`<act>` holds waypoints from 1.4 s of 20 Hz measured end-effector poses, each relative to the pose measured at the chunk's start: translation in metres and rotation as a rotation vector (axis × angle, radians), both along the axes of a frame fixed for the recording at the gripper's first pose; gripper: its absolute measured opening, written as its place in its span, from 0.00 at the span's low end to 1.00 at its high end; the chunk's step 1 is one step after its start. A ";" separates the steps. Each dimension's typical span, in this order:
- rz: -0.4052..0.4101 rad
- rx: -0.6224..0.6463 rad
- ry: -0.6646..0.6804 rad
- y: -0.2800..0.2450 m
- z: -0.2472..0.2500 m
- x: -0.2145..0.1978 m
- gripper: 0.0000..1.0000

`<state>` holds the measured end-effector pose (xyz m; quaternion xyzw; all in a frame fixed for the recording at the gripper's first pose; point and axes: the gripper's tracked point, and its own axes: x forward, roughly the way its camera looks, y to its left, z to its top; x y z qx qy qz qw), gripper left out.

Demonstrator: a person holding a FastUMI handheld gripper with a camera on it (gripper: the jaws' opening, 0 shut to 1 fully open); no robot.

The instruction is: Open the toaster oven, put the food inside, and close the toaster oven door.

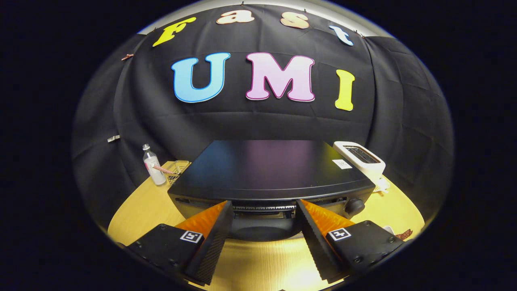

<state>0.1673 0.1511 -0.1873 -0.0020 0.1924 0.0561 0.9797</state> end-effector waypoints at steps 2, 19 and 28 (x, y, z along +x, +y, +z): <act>0.001 0.004 0.007 -0.001 -0.003 -0.012 0.96; 0.076 -0.025 0.262 -0.025 -0.118 -0.135 0.97; 0.152 -0.044 0.165 -0.118 -0.012 -0.144 0.97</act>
